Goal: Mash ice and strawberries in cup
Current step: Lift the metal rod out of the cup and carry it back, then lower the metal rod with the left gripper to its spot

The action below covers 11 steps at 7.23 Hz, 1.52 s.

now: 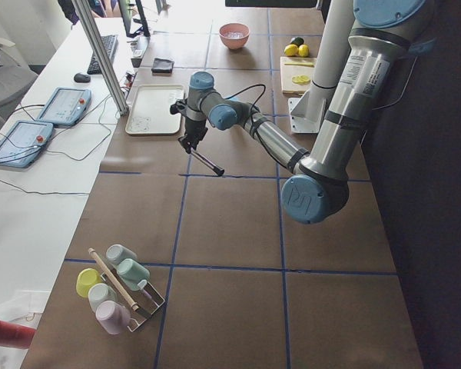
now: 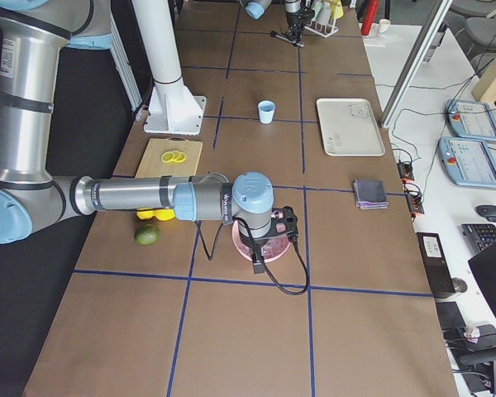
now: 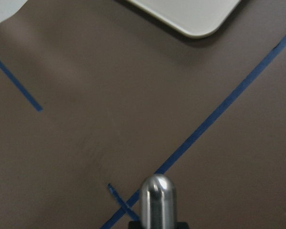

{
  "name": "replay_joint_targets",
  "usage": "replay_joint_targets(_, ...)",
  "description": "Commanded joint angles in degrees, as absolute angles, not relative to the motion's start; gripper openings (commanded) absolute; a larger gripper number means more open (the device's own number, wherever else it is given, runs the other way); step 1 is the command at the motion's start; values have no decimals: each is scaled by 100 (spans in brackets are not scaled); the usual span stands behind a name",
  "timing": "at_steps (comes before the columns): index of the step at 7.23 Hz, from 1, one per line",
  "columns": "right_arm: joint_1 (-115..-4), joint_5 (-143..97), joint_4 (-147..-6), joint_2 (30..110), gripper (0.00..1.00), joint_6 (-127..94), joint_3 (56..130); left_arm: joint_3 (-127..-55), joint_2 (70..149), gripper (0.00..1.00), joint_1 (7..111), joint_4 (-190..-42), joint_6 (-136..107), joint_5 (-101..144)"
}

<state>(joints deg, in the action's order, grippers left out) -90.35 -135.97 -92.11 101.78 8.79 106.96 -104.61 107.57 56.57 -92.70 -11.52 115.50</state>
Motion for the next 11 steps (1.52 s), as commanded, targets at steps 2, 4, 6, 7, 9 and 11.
replay_joint_targets(2, -9035, -13597, -9211, 10178, 100, 870, 10696, -10128, 9985, 3, 6659, -9123, -1370, 12093)
replay_joint_targets(4, -9035, -13597, -9211, 10187, 100, 870, 10696, -9329, 9949, 3, 7039, -9402, -1766, 12445)
replay_joint_targets(6, -9035, -13597, -9211, 10178, 100, 879, 10696, -9115, 9372, 3, 7066, -10471, -2203, 12445)
replay_joint_targets(7, -9035, -13597, -9211, 10178, 100, 879, 10696, -9053, 9126, 3, 7058, -10851, -2458, 12454)
replay_joint_targets(9, -9035, -13597, -9211, 10178, 100, 879, 10696, -8895, 8930, 3, 7040, -11502, -3177, 12428)
replay_joint_targets(11, -9035, -13597, -9211, 10178, 100, 888, 10696, -8623, 8930, 4, 6866, -11917, -3305, 12437)
